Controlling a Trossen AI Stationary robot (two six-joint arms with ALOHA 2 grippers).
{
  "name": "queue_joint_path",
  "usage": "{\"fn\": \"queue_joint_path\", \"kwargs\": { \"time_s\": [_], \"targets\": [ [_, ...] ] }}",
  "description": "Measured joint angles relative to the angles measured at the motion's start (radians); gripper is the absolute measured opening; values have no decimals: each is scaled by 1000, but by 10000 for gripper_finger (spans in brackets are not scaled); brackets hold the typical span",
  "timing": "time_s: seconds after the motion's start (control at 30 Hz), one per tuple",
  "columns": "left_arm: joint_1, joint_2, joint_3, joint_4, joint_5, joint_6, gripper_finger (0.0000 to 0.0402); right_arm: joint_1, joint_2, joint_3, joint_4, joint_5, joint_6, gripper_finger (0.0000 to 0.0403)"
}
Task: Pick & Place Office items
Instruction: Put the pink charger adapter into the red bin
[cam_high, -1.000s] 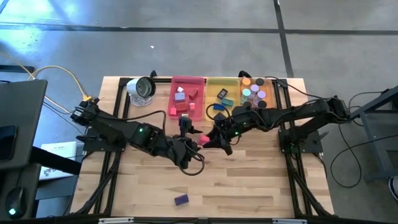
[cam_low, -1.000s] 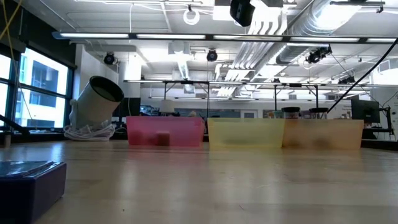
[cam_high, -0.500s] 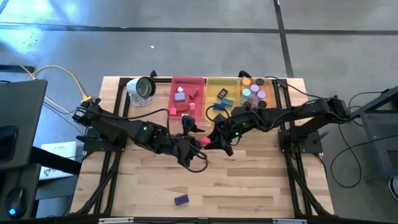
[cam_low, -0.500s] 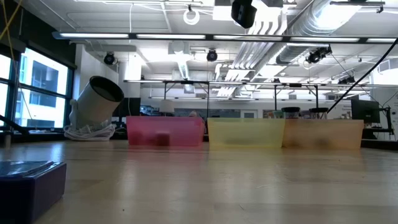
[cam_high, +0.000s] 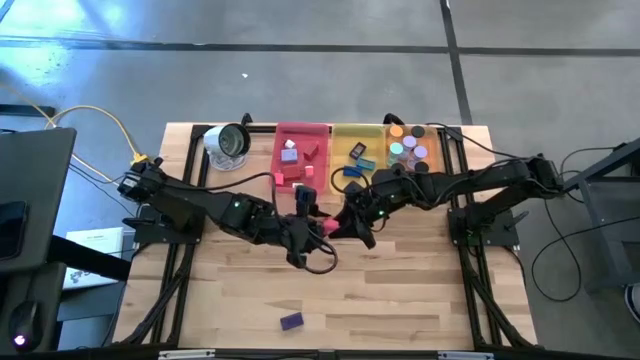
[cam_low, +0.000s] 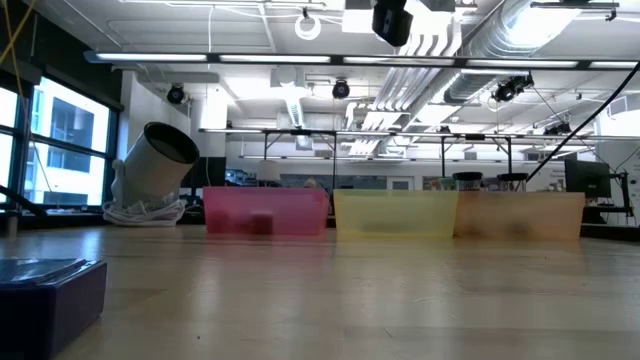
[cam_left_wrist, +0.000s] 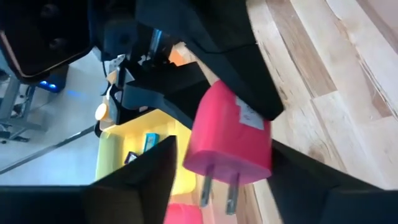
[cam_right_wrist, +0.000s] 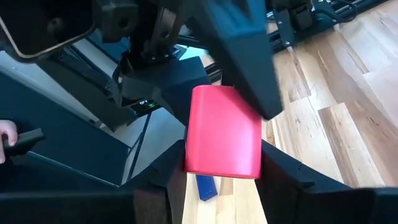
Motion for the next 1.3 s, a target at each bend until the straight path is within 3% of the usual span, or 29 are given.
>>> {"fn": "queue_joint_path", "kwargs": {
  "time_s": [0.17, 0.5, 0.67, 0.83, 1.07, 1.23, 1.3],
  "targets": [
    [2, 0, 0, -10, -4, -39, 159, 0, 0, 0, -1, 31, 13, 178],
    [3, 0, 0, -84, -8, -205, 157, -36, 0, 0, -45, 64, -30, 264],
    [0, 0, 0, -157, -6, -367, 157, -91, -34, 2, -200, 133, -24, 278],
    [2, 0, 0, -267, 2, -718, 156, -98, -55, 1, -335, 308, -25, 281],
    [73, -1, -5, -490, -81, -851, 156, -80, -50, 1, -421, 307, -25, 282],
    [197, -1, -21, -480, 157, -765, 156, -26, -53, 0, -395, 319, -1, 282],
    [246, -1, -42, -455, 190, -722, 156, 5, -54, 0, -375, 322, 1, 282]
  ]
}}
